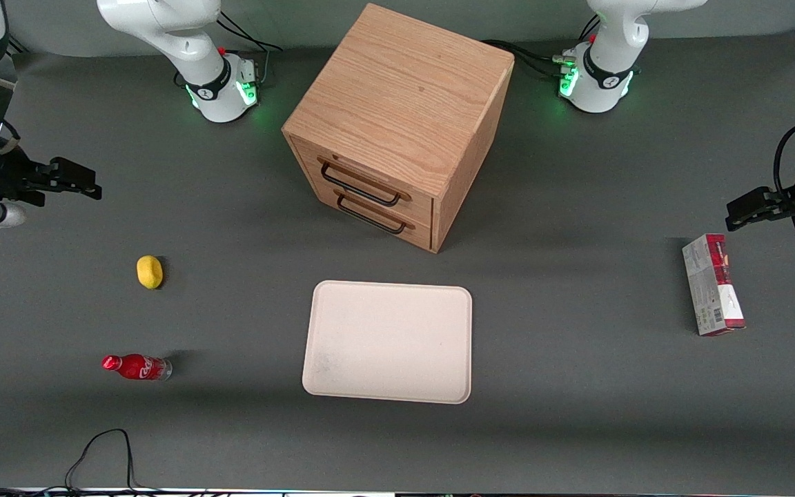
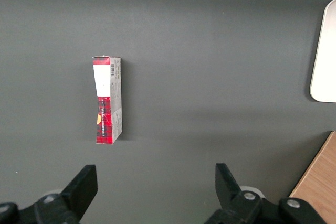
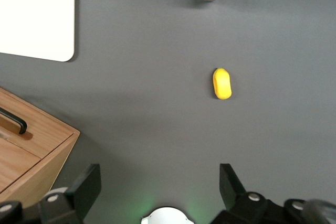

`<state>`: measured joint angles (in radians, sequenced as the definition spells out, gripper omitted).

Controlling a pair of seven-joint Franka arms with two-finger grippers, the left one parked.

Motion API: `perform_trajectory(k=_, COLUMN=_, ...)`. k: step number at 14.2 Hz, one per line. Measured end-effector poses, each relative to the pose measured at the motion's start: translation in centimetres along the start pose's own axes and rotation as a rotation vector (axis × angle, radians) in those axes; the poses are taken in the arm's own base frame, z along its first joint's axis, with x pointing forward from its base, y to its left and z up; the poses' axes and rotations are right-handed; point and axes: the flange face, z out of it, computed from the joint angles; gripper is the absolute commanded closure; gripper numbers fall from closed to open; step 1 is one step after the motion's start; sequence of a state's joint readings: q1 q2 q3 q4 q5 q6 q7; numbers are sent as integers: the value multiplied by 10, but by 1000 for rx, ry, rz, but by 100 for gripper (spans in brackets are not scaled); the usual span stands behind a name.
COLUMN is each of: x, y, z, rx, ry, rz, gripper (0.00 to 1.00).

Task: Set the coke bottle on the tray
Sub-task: 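Move the open right gripper toward the red Coca-Cola bottle, then lower the right gripper around the bottle cap and close it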

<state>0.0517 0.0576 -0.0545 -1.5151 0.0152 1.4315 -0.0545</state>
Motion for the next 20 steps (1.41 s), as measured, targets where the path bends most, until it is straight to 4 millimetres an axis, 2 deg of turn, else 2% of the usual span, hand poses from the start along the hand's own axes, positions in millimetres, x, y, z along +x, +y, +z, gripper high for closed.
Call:
perform_trajectory(k=4, x=26, y=32, z=7, rx=1, ry=-5, rz=35, gripper=0)
perform_trajectory(k=6, x=53, y=41, z=11, rx=-4, ry=-5, rz=47, gripper=0)
perform_trajectory(k=8, x=89, y=58, z=19, rx=10, ry=-17, rz=29, gripper=0)
perform_trajectory(k=10, x=118, y=81, z=37, rx=21, ry=-27, rz=11, gripper=0)
perform_trajectory(k=11, x=127, y=89, z=45, rx=23, ry=-30, rz=11, gripper=0)
perform_trajectory(k=13, x=133, y=91, z=47, rx=23, ry=-28, rz=9, gripper=0)
perform_trajectory(k=17, x=134, y=86, z=32, rx=16, ry=23, rz=-1, gripper=0)
perform_trajectory(k=19, x=142, y=86, z=36, rx=12, ry=49, rz=-3, gripper=0)
perform_trajectory(k=20, x=150, y=86, z=45, rx=11, ry=56, rz=-4, gripper=0)
